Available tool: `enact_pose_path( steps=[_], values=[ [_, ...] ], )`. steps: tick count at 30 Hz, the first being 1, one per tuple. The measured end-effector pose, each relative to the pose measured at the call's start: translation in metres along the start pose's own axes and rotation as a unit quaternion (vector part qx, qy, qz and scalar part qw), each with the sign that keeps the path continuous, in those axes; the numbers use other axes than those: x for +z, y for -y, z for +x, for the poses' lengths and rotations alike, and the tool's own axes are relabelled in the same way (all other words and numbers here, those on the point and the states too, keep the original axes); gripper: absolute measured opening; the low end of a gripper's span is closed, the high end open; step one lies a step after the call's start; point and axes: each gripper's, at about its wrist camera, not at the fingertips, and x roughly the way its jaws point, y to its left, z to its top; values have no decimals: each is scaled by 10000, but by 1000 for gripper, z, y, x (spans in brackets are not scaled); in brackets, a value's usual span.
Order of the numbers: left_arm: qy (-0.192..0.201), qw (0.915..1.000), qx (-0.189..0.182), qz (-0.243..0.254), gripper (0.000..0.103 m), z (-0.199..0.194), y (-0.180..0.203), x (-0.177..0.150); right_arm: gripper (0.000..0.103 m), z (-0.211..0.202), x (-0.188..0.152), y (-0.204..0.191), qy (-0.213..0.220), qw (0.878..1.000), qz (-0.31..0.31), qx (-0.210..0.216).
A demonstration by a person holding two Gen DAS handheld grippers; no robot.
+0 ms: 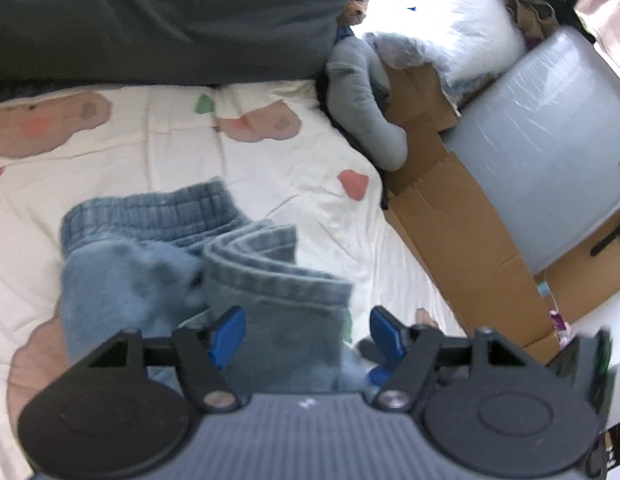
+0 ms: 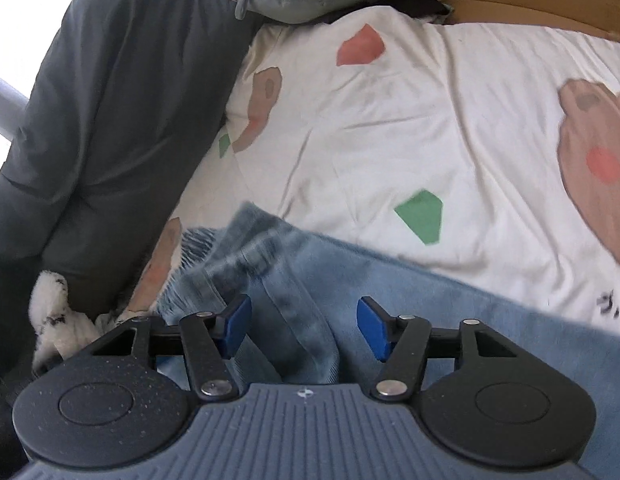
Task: Fold clothes
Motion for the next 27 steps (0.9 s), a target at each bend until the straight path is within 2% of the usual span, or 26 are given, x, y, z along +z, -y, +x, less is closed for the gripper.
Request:
enact_pose_path(
  steps=[3,6,8,10,12,13,15,17,20,27],
  values=[
    [-136,9997,162,111,71,8,14,1,58,7,-19,5,75,9999,-58,-38],
    [-141,9990,428,40,67,16,20,-3,55,14,-31,8,142,9998,-115,-55],
    [-328,9982,500,-64,62,25,22,-5,55,17,-37,11,161,9998,-80,36],
    [-390,9974,600,-98,62,29,23,-6,55,22,-42,12,110,9998,-85,107],
    [-412,9966,711,74,62,32,26,-6,55,25,-46,11,118,9996,-190,169],
    [-427,9960,769,133,59,33,28,-6,54,27,-47,10,136,9995,-222,203],
    [-508,9953,813,164,45,37,27,-6,48,30,-48,12,143,9994,-158,269],
    [-637,9957,661,131,14,39,24,-4,40,32,-50,11,128,9994,-129,292],
    [-496,9945,772,511,6,27,26,-2,38,30,-51,5,127,9990,-227,375],
    [-387,9959,778,245,3,-3,2,-1,26,28,-56,-18,93,9969,-509,588]
  ],
)
